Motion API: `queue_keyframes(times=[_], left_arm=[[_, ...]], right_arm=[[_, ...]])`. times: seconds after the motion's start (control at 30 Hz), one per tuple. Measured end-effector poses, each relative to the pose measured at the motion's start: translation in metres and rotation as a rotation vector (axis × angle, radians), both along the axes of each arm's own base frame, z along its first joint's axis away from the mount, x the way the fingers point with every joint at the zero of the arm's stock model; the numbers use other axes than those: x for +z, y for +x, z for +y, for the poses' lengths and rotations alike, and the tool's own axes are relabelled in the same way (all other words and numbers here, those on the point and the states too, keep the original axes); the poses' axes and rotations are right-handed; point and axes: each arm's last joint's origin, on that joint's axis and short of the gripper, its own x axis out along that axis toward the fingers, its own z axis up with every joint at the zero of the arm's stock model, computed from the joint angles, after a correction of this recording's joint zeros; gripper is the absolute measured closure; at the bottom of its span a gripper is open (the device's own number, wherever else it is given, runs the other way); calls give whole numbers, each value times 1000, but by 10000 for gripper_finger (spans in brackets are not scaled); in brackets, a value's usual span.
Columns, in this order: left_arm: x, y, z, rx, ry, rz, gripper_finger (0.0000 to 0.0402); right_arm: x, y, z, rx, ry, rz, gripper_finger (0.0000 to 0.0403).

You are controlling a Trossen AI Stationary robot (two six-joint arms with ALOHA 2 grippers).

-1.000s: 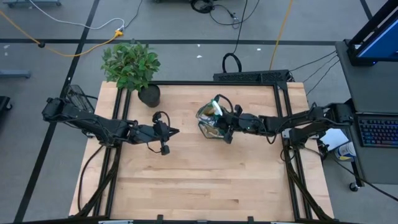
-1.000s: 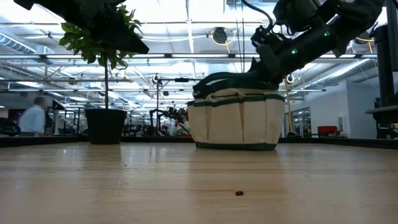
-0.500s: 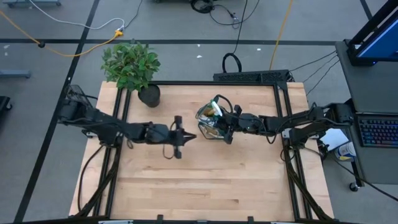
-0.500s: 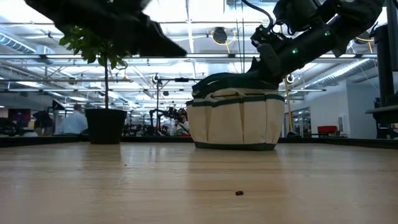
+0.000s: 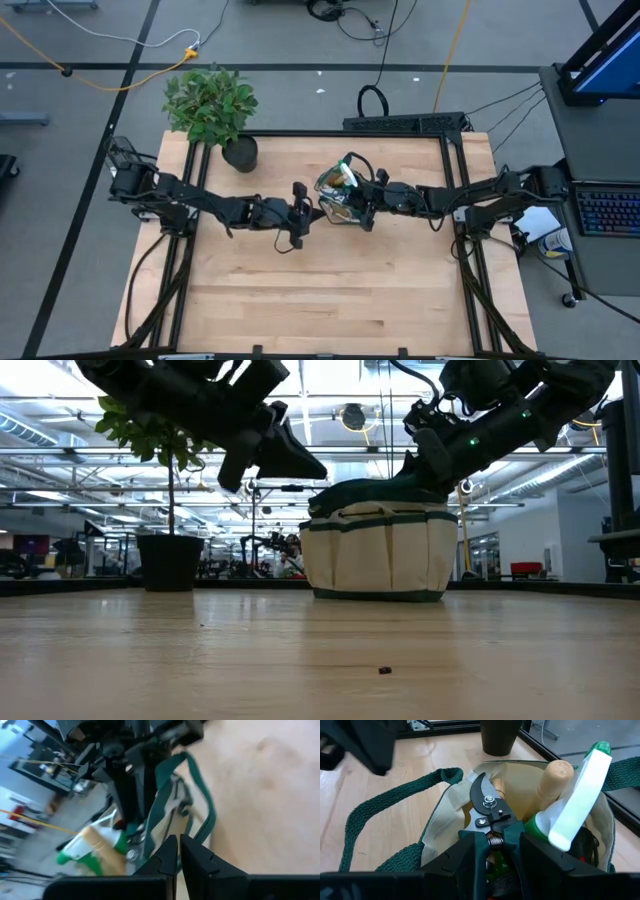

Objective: Pick & Place Garden tools in Gardening bag
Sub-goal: Put the shear scissors into the gardening bag

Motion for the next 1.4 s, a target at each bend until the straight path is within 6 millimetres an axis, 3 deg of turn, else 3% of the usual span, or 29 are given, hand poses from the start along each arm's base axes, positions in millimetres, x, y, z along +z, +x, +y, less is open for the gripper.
queue_keyframes(times=[0.13, 0.37, 0.7, 0.9, 1.13, 1.4], left_arm=[[0, 0, 2, 12, 71, 18, 375], [-4, -1, -3, -115, 24, 54, 367], [-5, -1, 2, -98, 120, 82, 256], [-11, 2, 11, -118, 154, 109, 224], [-12, 7, 28, -83, 114, 56, 248], [-12, 7, 40, -111, 66, 46, 337]], right_arm=[[0, 0, 0, -4, 8, -7, 257], [0, 0, 0, -4, 8, -9, 257], [1, 1, 2, 32, 47, -24, 257], [3, 2, 2, 37, 60, -55, 257], [5, 3, 2, 36, 54, -68, 257], [4, 2, 1, 11, 34, -62, 257]])
